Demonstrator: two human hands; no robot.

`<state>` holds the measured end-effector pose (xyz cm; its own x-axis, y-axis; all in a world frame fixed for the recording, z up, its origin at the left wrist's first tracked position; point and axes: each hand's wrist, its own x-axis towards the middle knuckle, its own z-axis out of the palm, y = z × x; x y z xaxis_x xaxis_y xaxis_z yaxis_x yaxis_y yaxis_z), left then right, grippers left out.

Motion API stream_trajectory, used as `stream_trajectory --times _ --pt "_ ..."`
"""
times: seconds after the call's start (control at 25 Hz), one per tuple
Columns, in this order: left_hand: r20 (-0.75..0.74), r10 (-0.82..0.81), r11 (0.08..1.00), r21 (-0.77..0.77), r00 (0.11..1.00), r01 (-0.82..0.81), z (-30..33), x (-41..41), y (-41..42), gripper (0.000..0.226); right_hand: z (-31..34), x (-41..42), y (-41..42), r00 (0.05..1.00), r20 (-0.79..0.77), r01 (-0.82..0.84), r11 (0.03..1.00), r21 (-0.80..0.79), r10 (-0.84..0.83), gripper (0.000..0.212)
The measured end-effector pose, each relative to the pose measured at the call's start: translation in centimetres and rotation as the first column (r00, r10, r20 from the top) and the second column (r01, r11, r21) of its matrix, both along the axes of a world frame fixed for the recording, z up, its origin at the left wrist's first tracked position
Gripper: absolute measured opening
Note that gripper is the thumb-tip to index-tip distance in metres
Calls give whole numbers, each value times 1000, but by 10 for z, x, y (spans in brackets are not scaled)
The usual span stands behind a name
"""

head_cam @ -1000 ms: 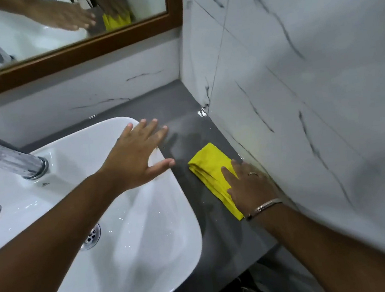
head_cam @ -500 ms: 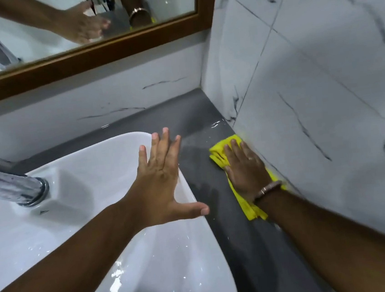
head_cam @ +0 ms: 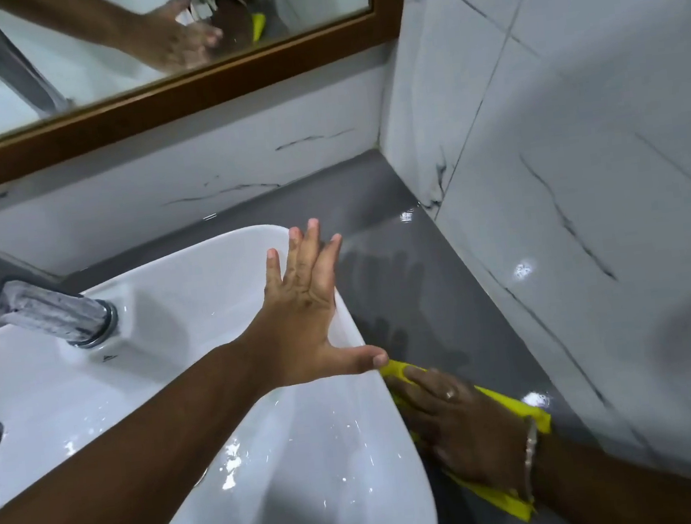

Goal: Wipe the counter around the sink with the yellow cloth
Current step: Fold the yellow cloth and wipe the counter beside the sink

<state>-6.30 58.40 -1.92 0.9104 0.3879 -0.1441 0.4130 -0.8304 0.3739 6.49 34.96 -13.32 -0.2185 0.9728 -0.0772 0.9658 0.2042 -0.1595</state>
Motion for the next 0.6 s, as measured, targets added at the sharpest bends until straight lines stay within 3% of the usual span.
stream_trajectory --times 0.08,0.16,0.28,0.36,0.44,0.52,0.6 --pt "-7 12 1000 -4 1000 -12 -3 -2 1 135 -10 33 16 995 29 96 994 49 -98 63" --pt "-12 16 1000 3 1000 -16 -5 -2 0 136 -13 66 69 941 43 329 936 127 -337 57" --pt "-9 16 1000 5 1000 -16 -4 -1 -1 135 -4 76 129 815 -7 579 815 30 -579 58" --pt "-17 16 1000 11 1000 -16 -1 -1 -1 133 -5 35 108 856 -72 515 856 45 -512 63" --pt "-44 14 999 39 999 -12 3 -2 0 132 4 -18 36 943 -108 314 949 -15 -314 67" --pt "-73 1 998 69 997 4 6 -1 -1 132 14 -32 -36 979 -32 198 979 -56 -200 67" --pt "-80 2 997 82 997 5 5 -1 -2 132 6 1 -53 976 62 206 978 41 -208 58"
